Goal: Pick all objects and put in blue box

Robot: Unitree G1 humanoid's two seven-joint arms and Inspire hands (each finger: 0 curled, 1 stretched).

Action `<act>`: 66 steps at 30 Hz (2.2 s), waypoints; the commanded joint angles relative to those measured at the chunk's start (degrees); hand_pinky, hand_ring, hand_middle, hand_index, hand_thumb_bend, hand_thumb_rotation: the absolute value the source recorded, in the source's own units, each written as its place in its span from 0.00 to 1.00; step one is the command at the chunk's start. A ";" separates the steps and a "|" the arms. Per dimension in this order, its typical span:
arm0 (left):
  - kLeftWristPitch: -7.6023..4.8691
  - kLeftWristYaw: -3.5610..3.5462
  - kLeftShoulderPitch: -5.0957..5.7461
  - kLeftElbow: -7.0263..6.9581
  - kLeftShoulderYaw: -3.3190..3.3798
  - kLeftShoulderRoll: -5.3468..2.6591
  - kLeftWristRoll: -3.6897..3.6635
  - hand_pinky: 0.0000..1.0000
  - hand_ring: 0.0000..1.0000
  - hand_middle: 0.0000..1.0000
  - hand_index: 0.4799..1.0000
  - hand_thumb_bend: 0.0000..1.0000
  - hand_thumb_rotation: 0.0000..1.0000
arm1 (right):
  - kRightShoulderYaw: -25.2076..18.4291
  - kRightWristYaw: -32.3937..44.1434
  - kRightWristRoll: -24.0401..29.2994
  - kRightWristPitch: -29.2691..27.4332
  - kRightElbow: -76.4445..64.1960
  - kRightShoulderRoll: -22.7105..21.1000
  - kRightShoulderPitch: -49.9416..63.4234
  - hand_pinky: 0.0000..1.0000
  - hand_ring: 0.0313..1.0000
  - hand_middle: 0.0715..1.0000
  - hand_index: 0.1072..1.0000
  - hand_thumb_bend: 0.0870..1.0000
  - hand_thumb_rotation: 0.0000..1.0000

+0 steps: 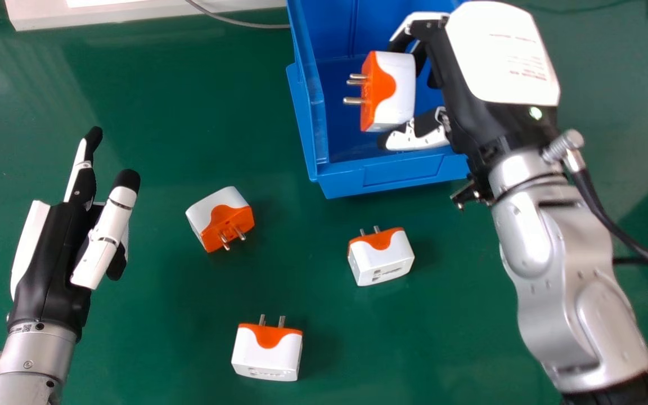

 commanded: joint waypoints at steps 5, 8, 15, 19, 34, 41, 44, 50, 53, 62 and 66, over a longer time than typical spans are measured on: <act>0.07 0.35 0.00 -1.26 -0.04 -0.01 -0.35 0.00 0.00 0.00 1.00 0.50 0.87 | 0.55 -1.30 1.17 0.51 5.11 -0.59 -8.48 0.33 0.42 0.50 0.43 0.45 0.00; 0.36 0.34 0.16 -1.67 -0.18 -0.10 -0.30 0.00 0.00 0.00 1.00 0.50 0.87 | 1.01 -0.77 1.42 0.84 8.64 -0.88 -11.65 0.33 0.41 0.50 0.44 0.44 0.00; 0.91 0.23 0.48 -2.36 -0.27 -0.18 -0.51 0.00 0.00 0.00 1.00 0.50 0.87 | 3.13 -2.00 1.37 1.90 18.89 -1.86 -18.86 0.33 0.42 0.51 0.44 0.44 0.00; 1.15 0.35 0.71 -2.73 -0.26 -0.31 -0.50 0.00 0.00 0.00 1.00 0.50 0.87 | 5.57 -3.97 0.72 2.13 27.66 -2.14 -24.06 0.33 0.42 0.51 0.43 0.44 0.00; 1.21 0.77 2.09 -4.35 -0.57 -1.71 -0.59 0.00 0.00 0.00 1.00 0.50 0.88 | 10.53 -6.55 4.70 1.48 47.23 -1.44 -33.46 0.34 0.44 0.48 0.38 0.45 0.00; 0.65 0.68 2.71 -4.81 -0.58 -2.21 -0.53 0.00 0.00 0.00 1.00 0.50 0.89 | 12.02 -6.79 6.03 1.85 49.66 -0.74 -32.96 0.35 0.45 0.47 0.39 0.45 0.00; 0.35 0.63 2.98 -4.83 -0.62 -2.25 -0.45 0.00 0.00 0.00 1.00 0.50 0.89 | 12.34 -6.74 7.16 1.55 49.69 -0.56 -32.58 0.35 0.45 0.47 0.39 0.45 0.00; 0.27 0.49 3.19 -5.16 -0.69 -2.15 -0.38 0.00 0.00 0.00 1.00 0.50 0.90 | 12.54 -8.16 8.72 0.49 50.01 -0.76 -32.39 0.36 0.45 0.47 0.39 0.45 0.00; 0.11 0.34 3.13 -4.87 -0.68 -2.06 -0.47 0.00 0.00 0.00 1.00 0.50 0.90 | 12.58 -9.47 9.33 -0.09 50.09 -0.82 -32.11 0.36 0.45 0.48 0.39 0.45 0.00; 0.22 0.21 3.39 -5.44 -0.75 -2.07 -0.47 0.00 0.00 0.00 1.00 0.50 0.92 | 12.48 -11.04 10.56 -0.21 50.99 0.47 -32.49 0.36 0.45 0.48 0.40 0.45 0.00; 0.34 0.05 3.40 -5.42 -0.73 -2.14 -0.65 0.00 0.00 0.00 1.00 0.51 0.93 | 11.81 -11.04 12.02 -0.19 50.58 0.83 -32.32 0.36 0.44 0.47 0.40 0.45 0.00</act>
